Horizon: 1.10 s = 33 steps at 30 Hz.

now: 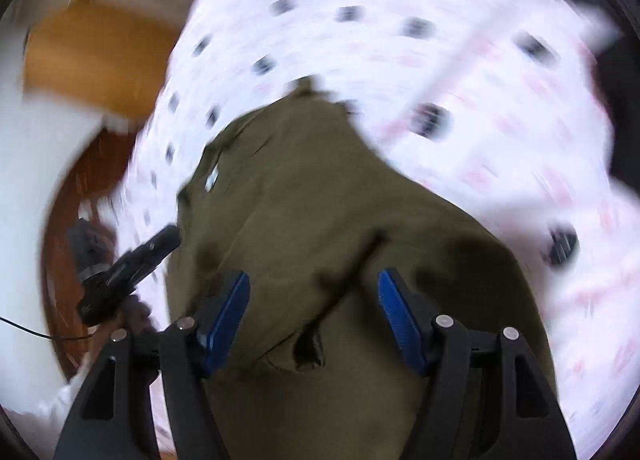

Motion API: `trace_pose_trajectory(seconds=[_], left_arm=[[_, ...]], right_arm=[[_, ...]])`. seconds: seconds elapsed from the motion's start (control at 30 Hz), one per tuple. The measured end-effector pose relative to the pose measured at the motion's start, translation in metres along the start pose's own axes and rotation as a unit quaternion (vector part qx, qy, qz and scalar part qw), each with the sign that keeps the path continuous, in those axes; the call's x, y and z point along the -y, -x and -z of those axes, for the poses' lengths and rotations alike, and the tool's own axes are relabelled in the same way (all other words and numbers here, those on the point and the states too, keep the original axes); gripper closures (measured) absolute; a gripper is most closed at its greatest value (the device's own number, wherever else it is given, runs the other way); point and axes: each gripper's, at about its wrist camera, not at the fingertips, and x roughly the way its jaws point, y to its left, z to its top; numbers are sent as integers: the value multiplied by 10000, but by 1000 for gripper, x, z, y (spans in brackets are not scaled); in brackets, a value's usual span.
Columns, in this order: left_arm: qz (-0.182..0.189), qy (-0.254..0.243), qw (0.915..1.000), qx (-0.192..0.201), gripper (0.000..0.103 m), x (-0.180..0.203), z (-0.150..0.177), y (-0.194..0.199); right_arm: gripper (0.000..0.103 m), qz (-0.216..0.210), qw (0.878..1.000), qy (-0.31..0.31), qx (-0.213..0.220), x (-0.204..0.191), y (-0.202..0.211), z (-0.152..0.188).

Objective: Fold clothes
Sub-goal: 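Grasp the sweatshirt side edge with the left tool while the right tool grasps beside it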

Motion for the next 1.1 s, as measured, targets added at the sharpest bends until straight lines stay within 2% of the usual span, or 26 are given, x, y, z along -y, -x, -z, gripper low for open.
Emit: trace_pose_trajectory(seconds=[0.1,0.2,0.37,0.53,0.57,0.63,0.67,0.7,0.73,0.77,0.93,1.07,1.1], left_arm=[[298,-94,9991,-283,30,20,-37,-41],[619,-51,9958,-673,30,39,-65,-86],[749,19,9890,-1274,31,60,-86,-141],[682,115,9863,-1494,31,72,-92,-165],[668,165,9861,-1512,34,72,-92,-168],[645,274,9859,-1522,50,72,-95,-173],[674,358,9858,-1497,67,71,-97,-174],[714,459,9855,-1467,76,69,-99,-175],[798,538,9852,-1417,79,68,-101,-174],[893,576,9846,-1387,89,66,-102,-173],[942,439,9860,-1301,93,66,-108,-169],[1077,719,9872,-931,98,53,-120,-156],[1182,825,9862,-813,103,50,-124,-153]], right_arm=[[33,-347,9964,-739,230,41,2,2],[33,-721,9891,-1234,361,66,-7,2],[33,-1220,9740,-1830,546,86,-27,1],[33,-1441,9660,-2041,668,88,-44,-3],[33,-1484,9647,-2069,669,88,-46,-4],[34,-1528,9633,-2100,672,89,-50,-7],[38,-1523,9633,-2107,663,89,-51,-8],[43,-1482,9642,-2108,627,90,-52,-8],[55,-1444,9647,-2120,593,91,-52,-8],[61,-1433,9641,-2161,574,93,-52,-7],[67,-1467,9624,-2214,567,100,-46,1],[67,-1419,9654,-2106,591,96,-39,4],[67,-1396,9668,-2057,595,94,-38,4]])
